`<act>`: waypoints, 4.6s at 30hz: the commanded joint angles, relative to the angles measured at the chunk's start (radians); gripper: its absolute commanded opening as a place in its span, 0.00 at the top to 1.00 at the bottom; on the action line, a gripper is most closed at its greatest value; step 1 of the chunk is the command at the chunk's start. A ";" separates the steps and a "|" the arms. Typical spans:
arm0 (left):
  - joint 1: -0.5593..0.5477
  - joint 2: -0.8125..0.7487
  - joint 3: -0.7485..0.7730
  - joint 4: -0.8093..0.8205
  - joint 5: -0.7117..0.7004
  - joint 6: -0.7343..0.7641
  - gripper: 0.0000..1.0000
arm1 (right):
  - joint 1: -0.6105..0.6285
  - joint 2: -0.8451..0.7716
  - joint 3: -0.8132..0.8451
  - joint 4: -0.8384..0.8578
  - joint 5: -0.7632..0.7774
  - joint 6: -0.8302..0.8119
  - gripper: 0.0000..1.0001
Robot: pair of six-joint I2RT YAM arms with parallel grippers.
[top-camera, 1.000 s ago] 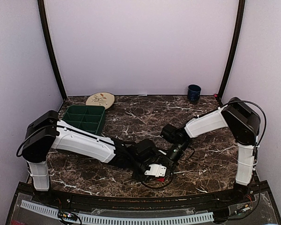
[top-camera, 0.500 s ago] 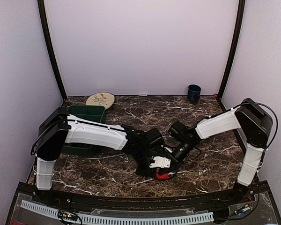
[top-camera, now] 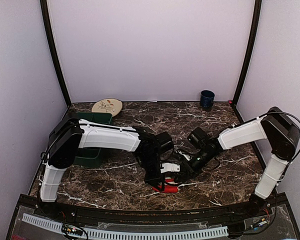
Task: Roll the socks
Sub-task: Roll the sock at the center of the board.
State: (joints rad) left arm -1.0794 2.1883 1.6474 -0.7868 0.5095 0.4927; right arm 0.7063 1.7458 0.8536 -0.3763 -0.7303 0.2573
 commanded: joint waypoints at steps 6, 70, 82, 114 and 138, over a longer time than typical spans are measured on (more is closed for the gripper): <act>0.019 0.106 0.082 -0.233 0.101 -0.044 0.98 | -0.022 -0.113 -0.101 0.047 0.242 0.098 0.61; 0.154 0.352 0.231 -0.305 0.334 -0.073 0.99 | 0.745 -0.226 -0.009 0.028 1.125 -0.113 0.50; 0.164 0.354 0.230 -0.305 0.352 -0.072 0.99 | 0.718 -0.114 0.008 0.051 1.139 -0.200 0.45; 0.212 0.321 0.230 -0.293 0.334 -0.118 0.91 | 0.565 -0.007 0.068 -0.028 0.872 -0.294 0.98; 0.342 0.034 -0.048 -0.042 0.239 -0.235 0.73 | 0.405 0.063 0.231 -0.145 0.572 -0.253 0.99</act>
State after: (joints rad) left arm -0.7837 2.2971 1.6566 -0.8940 0.8612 0.2806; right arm 1.1229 1.7836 1.0550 -0.4274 -0.0704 -0.0124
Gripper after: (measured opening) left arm 0.257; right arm 0.076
